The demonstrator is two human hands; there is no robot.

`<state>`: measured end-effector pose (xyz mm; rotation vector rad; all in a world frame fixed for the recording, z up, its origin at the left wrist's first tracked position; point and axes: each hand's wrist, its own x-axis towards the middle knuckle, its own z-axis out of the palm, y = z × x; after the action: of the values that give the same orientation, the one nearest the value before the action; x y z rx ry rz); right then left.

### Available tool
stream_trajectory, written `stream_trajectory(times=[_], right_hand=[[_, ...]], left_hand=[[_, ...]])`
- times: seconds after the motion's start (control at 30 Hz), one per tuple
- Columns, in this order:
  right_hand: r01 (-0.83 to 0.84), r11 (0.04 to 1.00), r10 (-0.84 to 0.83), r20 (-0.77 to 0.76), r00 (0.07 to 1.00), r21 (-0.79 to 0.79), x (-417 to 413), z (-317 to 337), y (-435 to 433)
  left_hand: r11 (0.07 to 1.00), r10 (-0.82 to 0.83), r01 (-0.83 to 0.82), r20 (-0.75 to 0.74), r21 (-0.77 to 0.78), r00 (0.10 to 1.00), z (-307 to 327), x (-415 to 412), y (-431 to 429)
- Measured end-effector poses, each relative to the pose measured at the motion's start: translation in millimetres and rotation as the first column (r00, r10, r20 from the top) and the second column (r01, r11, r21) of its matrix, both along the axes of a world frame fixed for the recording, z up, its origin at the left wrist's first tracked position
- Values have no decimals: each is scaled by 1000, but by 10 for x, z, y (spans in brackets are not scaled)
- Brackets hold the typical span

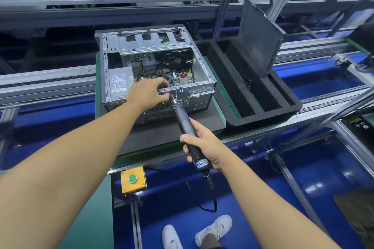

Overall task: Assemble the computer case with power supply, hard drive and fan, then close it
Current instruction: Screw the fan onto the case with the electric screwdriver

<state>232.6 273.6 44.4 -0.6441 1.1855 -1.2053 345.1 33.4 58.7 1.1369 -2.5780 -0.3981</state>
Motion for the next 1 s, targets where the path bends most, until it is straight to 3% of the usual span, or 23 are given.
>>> stream_trajectory(times=[0.33,1.0], right_hand=[[2,1000,-1,-50,999,20,9,26,-42],[14,999,-14,3,1000,46,73,44,-83]], left_hand=[[999,9,-9,10,36,1000,8,-25,-8],[999,-31,31,8,-17,999,-6,9,-5]])
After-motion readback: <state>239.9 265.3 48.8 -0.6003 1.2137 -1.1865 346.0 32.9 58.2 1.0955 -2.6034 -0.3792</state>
